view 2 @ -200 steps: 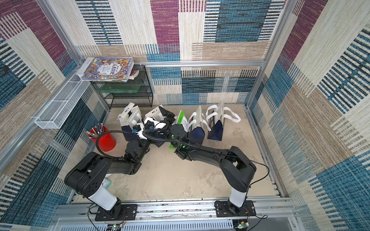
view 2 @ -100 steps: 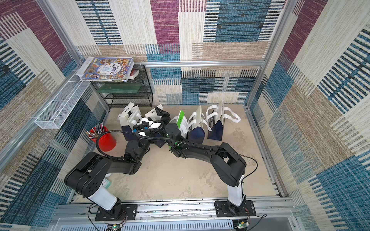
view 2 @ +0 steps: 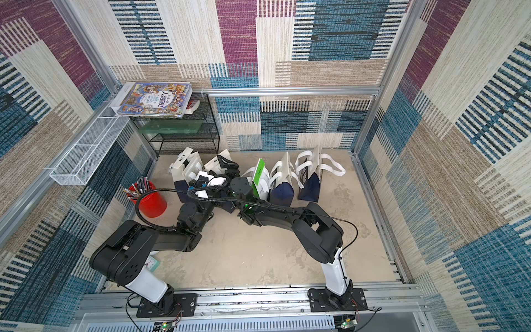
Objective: Open the takeout bag
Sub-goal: Open the takeout bag at the center of the board.
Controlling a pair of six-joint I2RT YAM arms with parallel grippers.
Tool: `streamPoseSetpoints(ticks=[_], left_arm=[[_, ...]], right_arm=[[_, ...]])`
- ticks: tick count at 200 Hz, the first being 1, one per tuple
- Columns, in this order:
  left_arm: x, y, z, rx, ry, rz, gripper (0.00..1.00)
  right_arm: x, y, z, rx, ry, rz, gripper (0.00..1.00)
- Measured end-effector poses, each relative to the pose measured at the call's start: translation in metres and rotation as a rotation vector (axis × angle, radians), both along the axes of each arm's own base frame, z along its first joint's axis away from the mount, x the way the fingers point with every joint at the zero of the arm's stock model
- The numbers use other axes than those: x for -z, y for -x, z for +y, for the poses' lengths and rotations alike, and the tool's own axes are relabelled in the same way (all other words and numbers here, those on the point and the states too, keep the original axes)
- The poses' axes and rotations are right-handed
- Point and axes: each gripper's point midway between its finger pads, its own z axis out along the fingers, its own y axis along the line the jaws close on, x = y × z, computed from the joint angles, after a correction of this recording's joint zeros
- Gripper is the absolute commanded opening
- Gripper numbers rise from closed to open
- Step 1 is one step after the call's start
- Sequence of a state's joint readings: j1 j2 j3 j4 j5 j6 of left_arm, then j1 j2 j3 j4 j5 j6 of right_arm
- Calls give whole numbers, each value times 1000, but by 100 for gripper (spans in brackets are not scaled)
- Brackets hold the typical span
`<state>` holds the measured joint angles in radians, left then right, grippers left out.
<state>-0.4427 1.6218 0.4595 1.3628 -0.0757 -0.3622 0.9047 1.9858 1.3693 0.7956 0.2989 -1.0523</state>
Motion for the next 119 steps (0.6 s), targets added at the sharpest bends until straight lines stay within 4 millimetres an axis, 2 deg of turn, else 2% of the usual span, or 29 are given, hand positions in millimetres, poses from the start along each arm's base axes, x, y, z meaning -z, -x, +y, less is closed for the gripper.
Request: streamPoseSetpoints(ticks=[70,94,119], left_arm=[[1,1,0,0,-3,0,0],[0,1,0,1,-2,-4,0],[-1,1,0,3,-4,-9,0]], right_arm=[[-2,-6,7,18,6,-18,74],[-2,-8,11,19,13,-22,64],[-1,-11,15,19,20,-24,47]])
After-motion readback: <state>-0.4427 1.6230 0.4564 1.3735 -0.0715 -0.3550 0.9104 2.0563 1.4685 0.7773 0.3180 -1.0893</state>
